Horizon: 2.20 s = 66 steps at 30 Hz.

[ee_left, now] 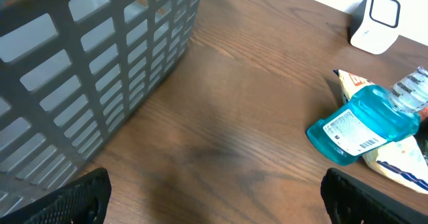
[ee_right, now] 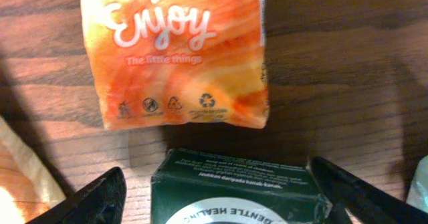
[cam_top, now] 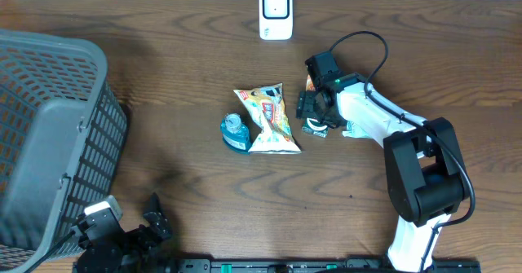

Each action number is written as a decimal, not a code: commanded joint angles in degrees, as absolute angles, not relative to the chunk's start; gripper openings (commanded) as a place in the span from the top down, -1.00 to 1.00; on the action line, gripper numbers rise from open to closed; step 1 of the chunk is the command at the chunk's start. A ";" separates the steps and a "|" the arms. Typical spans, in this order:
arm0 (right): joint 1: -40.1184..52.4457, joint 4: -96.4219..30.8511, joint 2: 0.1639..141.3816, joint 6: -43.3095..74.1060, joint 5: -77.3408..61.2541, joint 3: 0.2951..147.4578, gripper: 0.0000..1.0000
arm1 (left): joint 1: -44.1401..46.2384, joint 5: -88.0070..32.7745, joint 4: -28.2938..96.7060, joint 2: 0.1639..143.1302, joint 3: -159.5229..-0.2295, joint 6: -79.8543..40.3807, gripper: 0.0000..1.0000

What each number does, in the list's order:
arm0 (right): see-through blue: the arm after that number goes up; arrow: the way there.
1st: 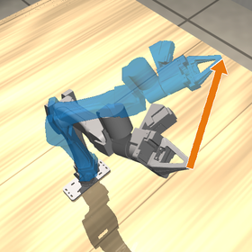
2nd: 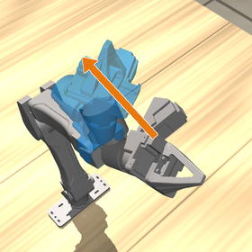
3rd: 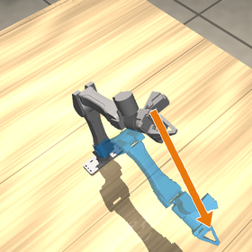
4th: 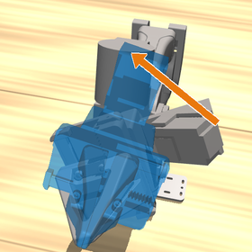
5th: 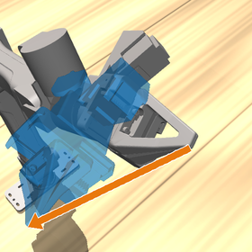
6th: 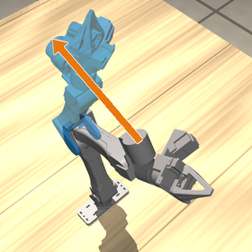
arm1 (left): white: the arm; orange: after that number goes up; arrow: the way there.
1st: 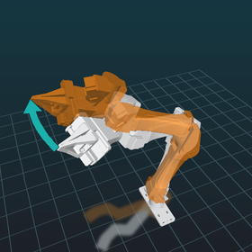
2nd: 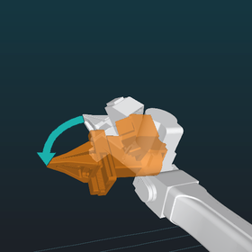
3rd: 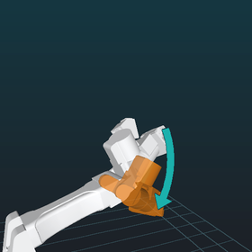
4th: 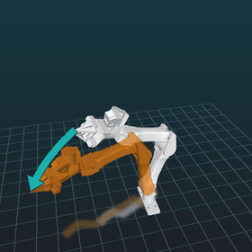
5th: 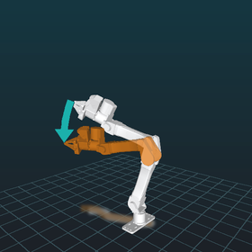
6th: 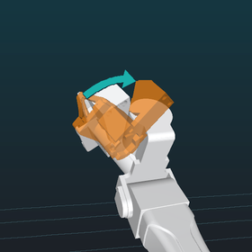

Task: Scan the item barcode
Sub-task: 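Reach the right gripper to the green Zam-Buk tin and grasp it, then lift the green tin and hold it up in front of the scanner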

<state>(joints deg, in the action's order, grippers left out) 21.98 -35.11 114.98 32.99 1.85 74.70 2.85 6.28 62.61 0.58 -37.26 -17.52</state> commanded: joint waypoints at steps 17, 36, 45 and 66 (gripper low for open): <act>21.32 -64.60 114.17 24.36 -6.59 87.64 0.11 | 3.09 6.00 62.52 0.23 -37.60 -16.60 -0.98; 21.41 -80.31 113.89 14.92 -12.40 93.36 0.28 | 3.09 6.00 62.52 0.23 -37.60 -16.60 -0.97; 21.30 -74.87 113.89 15.42 -12.38 93.41 0.28 | 3.09 5.98 62.52 0.23 -37.60 -16.60 -0.97; 21.47 -6.22 117.40 12.64 2.66 93.27 0.12 | 3.09 6.00 62.52 0.23 -37.60 -16.60 -0.97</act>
<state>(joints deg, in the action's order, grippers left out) 21.56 -13.19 115.37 15.14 -1.48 92.75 2.85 6.28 62.59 0.58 -37.26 -17.52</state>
